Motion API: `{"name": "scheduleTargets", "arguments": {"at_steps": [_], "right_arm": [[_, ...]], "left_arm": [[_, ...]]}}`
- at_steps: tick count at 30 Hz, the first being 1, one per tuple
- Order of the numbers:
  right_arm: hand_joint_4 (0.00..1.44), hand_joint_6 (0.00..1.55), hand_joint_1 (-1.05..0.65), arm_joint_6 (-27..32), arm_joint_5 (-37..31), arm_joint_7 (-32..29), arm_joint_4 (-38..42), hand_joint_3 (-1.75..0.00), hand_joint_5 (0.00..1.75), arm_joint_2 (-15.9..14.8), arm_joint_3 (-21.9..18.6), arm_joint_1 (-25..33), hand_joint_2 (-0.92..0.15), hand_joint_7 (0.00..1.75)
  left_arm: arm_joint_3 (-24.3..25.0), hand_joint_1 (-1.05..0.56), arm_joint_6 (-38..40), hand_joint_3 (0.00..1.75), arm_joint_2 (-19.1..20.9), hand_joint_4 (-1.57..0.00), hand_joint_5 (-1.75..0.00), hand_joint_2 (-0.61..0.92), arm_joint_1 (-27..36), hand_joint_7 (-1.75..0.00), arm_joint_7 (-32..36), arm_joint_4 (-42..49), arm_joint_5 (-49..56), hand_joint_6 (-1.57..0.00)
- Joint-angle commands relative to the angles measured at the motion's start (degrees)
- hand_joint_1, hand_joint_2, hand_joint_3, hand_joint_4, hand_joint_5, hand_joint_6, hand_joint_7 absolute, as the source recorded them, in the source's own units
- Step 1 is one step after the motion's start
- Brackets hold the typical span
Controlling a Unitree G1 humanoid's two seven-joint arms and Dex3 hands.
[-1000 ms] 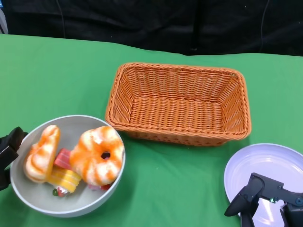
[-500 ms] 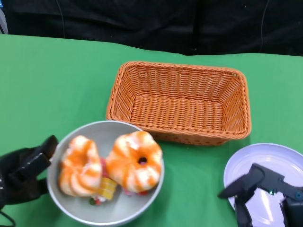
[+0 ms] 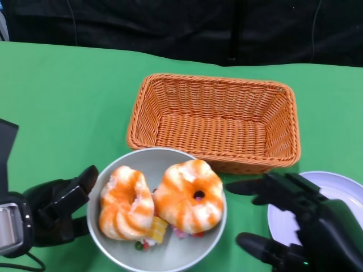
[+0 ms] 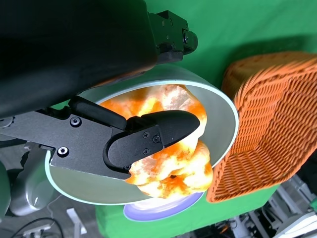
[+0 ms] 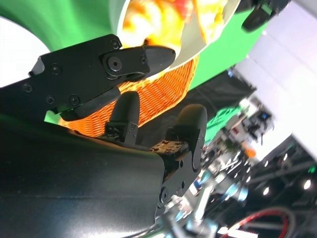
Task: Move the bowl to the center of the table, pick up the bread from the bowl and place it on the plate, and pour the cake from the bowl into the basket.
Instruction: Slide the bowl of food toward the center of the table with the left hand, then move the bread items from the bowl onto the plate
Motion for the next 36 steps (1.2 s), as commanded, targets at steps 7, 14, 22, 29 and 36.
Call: {"name": "scheduleTargets", "arguments": {"at_steps": [7,14,22,29,36], "right_arm": [[0.01,0.14,-0.58,5.96,-9.70,3.88,3.80,0.00,0.96,0.13,5.92,-8.29,-0.88,0.56],[0.00,0.07,-0.65,7.60,-15.04,1.42,12.61,-0.01,0.74,-0.29,8.52,-14.13,-0.90,0.46],[0.00,0.09,-0.70,8.56,-21.16,-1.51,22.00,0.00,0.68,-2.56,10.58,-19.31,-0.89,0.41],[0.00,0.16,-0.72,11.21,-24.85,-1.29,28.68,-0.03,0.68,-4.64,12.80,-21.99,-0.92,0.33],[0.13,0.37,-0.62,12.28,-25.03,-2.22,31.76,-0.01,0.66,-6.01,14.13,-23.09,-0.92,0.13]], "left_arm": [[-1.62,-0.61,1.15,0.70,-2.94,0.00,0.00,0.92,-1.26,0.00,2.78,-2.41,-0.22,0.00],[-5.51,-0.61,-0.54,0.68,-3.00,0.00,0.00,0.92,-0.17,0.00,3.04,-5.08,0.87,0.00],[-8.75,-0.60,-2.03,0.68,-2.86,0.00,0.00,0.92,1.28,0.00,3.56,-7.76,1.41,0.00],[-12.43,-0.61,-4.98,0.60,-1.47,-0.01,0.00,0.92,2.26,0.00,4.59,-10.30,4.17,0.00],[-22.40,-0.59,-19.36,0.64,6.18,-0.12,-0.06,0.92,5.40,-0.04,1.63,-15.26,12.92,-0.11]]}}
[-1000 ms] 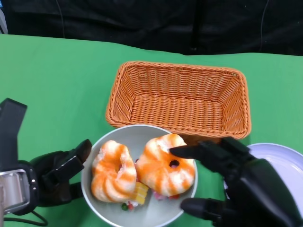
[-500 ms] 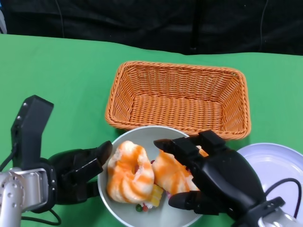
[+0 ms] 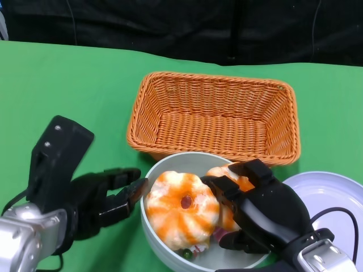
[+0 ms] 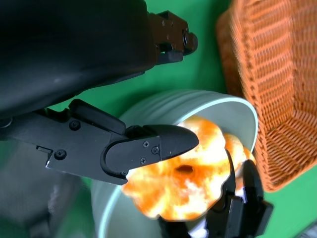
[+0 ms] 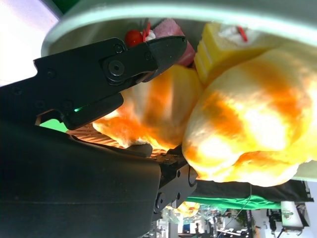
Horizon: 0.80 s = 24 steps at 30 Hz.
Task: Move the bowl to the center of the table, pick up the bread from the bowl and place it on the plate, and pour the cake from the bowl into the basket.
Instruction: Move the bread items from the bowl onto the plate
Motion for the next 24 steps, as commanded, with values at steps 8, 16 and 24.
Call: {"name": "scheduleTargets", "arguments": {"at_steps": [8,16,24], "right_arm": [[0.97,1.22,-0.16,-13.04,8.70,-20.65,8.38,-0.05,1.31,-2.30,-0.85,-0.03,-0.90,0.31],[0.99,0.81,-0.17,-19.97,9.59,-31.56,6.30,-1.26,1.75,-1.20,-1.16,-0.15,-0.32,1.74],[1.06,0.83,-0.23,-23.74,10.95,-34.66,1.40,-1.71,1.75,-0.47,-2.55,0.05,-0.14,1.75]], "left_arm": [[-3.34,-0.63,-12.61,0.61,3.92,-0.15,-0.08,0.92,4.63,-0.03,-2.02,-4.18,6.25,-0.12],[-3.46,-0.62,-14.65,0.62,4.02,-0.15,-0.08,0.92,5.12,-0.03,-2.89,-4.01,7.52,-0.13],[-3.54,-0.60,-14.97,0.64,3.61,-0.15,-0.09,0.92,5.07,-0.03,-3.08,-3.35,8.63,-0.14]]}}
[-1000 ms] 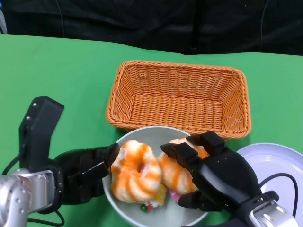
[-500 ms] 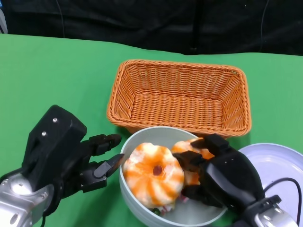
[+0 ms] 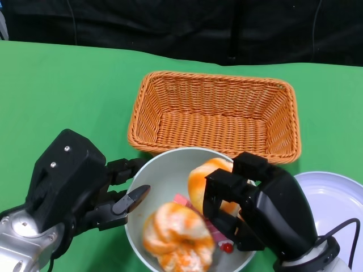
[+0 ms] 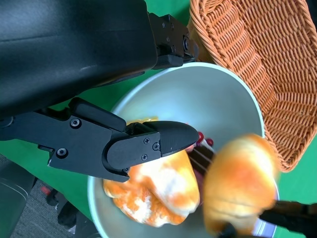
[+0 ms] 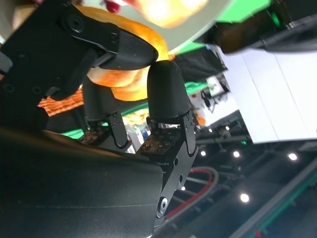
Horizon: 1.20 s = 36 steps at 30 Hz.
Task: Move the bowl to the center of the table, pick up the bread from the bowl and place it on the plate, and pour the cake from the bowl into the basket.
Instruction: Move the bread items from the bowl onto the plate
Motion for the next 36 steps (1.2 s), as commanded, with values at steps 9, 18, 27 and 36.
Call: {"name": "scheduleTargets", "arguments": {"at_steps": [9,18,27,36], "right_arm": [[1.07,0.82,-0.27,-3.37,2.72,-0.36,-4.98,-1.75,1.75,-0.81,-3.39,0.46,-0.09,1.74],[1.09,0.83,-0.28,-5.61,5.61,1.99,-11.97,-1.75,1.75,-1.85,-7.60,3.25,-0.07,1.74],[1.08,0.85,-0.23,-6.98,10.09,5.55,-18.26,-1.75,1.75,-4.52,-16.23,9.64,-0.11,1.74],[1.08,0.86,-0.11,-4.22,15.64,13.58,-20.82,-1.75,1.75,-7.08,-25.88,18.55,-0.03,1.71]], "left_arm": [[-0.22,-0.58,-2.47,0.66,0.50,-0.15,-0.09,0.92,0.39,-0.02,-0.98,1.31,0.88,-0.14],[-0.39,-0.57,-3.61,0.67,0.37,-0.16,-0.10,0.92,0.75,-0.02,-1.48,1.63,1.77,-0.15],[-0.16,-0.57,-4.17,0.66,0.44,-0.16,-0.11,0.92,1.03,-0.02,-1.92,1.48,1.88,-0.15],[-0.22,-0.56,-4.79,0.65,0.98,-0.15,-0.10,0.92,1.08,-0.01,-2.38,1.69,2.58,-0.15]]}}
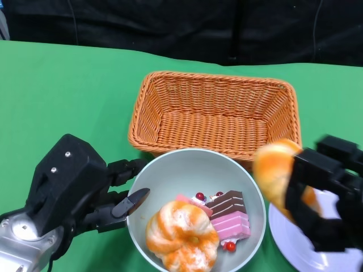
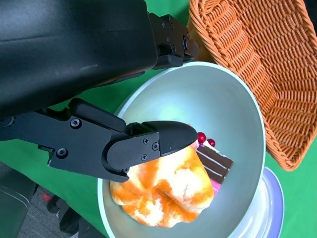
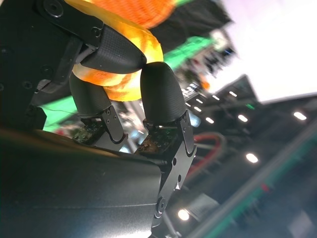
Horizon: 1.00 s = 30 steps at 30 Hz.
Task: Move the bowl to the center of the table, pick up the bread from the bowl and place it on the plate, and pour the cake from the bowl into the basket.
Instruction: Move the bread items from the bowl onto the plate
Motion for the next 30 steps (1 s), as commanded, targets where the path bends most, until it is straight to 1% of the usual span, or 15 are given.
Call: {"name": "scheduleTargets", "arguments": {"at_steps": [1,7,14,17,19,20,21,22,23,24,25,26,27,28,30], "right_arm": [[1.08,0.85,-0.09,2.06,2.85,3.22,-0.78,-1.75,1.75,-1.58,-3.99,3.23,-0.03,1.70],[1.06,0.84,-0.05,3.72,3.26,6.21,4.07,-1.75,1.75,-2.37,-6.00,3.60,-0.03,1.69],[1.03,0.82,0.02,3.53,0.03,5.10,15.75,-1.71,1.75,-4.98,-4.94,0.39,-0.02,1.71],[1.01,0.81,0.03,3.17,-1.38,3.97,19.96,-1.62,1.75,-5.79,-4.05,-1.40,-0.07,1.70],[0.98,0.79,0.04,3.91,-1.95,4.08,21.80,-1.56,1.75,-5.81,-3.38,-2.69,-0.11,1.71],[0.97,0.79,0.04,5.60,-2.50,5.23,22.08,-1.53,1.75,-5.77,-2.98,-3.38,-0.13,1.70],[0.91,0.81,0.02,7.85,-3.10,6.95,21.67,-1.39,1.71,-5.74,-2.60,-3.82,-0.20,1.48],[0.82,0.82,-0.04,10.45,-3.68,9.06,20.73,-1.12,1.55,-5.75,-2.22,-3.97,-0.36,1.10],[0.78,0.85,-0.07,12.34,-4.04,10.53,19.94,-0.94,1.40,-5.77,-1.93,-4.01,-0.46,0.82],[0.76,0.90,-0.09,15.26,-4.57,13.79,18.62,-0.82,1.32,-6.01,-1.44,-4.14,-0.52,0.62],[0.57,0.74,-0.15,18.32,-4.79,17.67,17.02,-0.66,1.02,-6.26,-1.00,-4.18,-0.59,0.38],[0.37,0.54,-0.24,20.58,-4.90,20.46,15.77,-0.38,0.72,-6.42,-0.66,-4.18,-0.74,0.16],[0.30,0.48,-0.28,23.88,-4.82,24.31,13.57,-0.24,0.62,-6.32,-0.39,-3.91,-0.82,0.08],[0.15,0.33,-0.42,26.70,-4.50,27.50,11.34,-0.17,0.50,-6.17,-0.26,-3.46,-0.88,0.03],[0.04,0.23,-0.55,30.31,-4.24,31.20,8.46,-0.16,0.43,-5.97,-0.02,-2.93,-0.91,0.01]], "left_arm": [[0.12,-0.56,-0.61,0.65,1.00,-0.14,-0.10,0.92,0.25,-0.01,-0.78,0.00,0.60,-0.15],[0.38,-0.55,-0.57,0.64,0.74,-0.14,-0.10,0.92,0.28,-0.01,-0.95,0.00,0.43,-0.15],[0.48,-0.55,-0.24,0.65,0.60,-0.16,-0.11,0.92,0.46,-0.01,-0.62,-0.50,0.71,-0.16],[0.54,-0.55,-0.30,0.65,0.60,-0.16,-0.11,0.92,0.35,-0.01,-0.75,-0.28,0.68,-0.17],[0.46,-0.56,-0.66,0.65,0.69,-0.17,-0.11,0.92,0.37,-0.01,-0.83,-0.16,0.81,-0.17],[0.41,-0.56,-0.58,0.65,0.70,-0.17,-0.11,0.92,0.31,-0.02,-0.78,-0.12,0.90,-0.17],[0.38,-0.56,-0.48,0.65,0.71,-0.17,-0.11,0.92,0.28,-0.02,-0.75,-0.13,0.94,-0.17],[0.39,-0.56,-0.36,0.65,0.72,-0.17,-0.11,0.92,0.33,-0.02,-0.74,-0.24,0.95,-0.17],[0.41,-0.56,-0.29,0.65,0.72,-0.17,-0.11,0.92,0.37,-0.02,-0.74,-0.33,0.95,-0.17],[0.49,-0.56,-0.14,0.65,0.69,-0.16,-0.11,0.92,0.42,-0.02,-0.73,-0.45,0.87,-0.17],[0.59,-0.56,-0.05,0.65,0.71,-0.16,-0.11,0.92,0.47,-0.02,-0.74,-0.55,0.80,-0.17],[0.66,-0.55,0.01,0.65,0.72,-0.17,-0.11,0.92,0.49,-0.01,-0.75,-0.60,0.75,-0.17],[0.72,-0.55,0.05,0.65,0.71,-0.17,-0.11,0.92,0.49,-0.01,-0.78,-0.61,0.70,-0.17],[0.74,-0.55,0.04,0.65,0.72,-0.16,-0.11,0.92,0.45,-0.01,-0.82,-0.57,0.67,-0.17],[0.76,-0.55,0.03,0.65,0.72,-0.16,-0.11,0.92,0.41,-0.01,-0.86,-0.51,0.65,-0.17]]}}
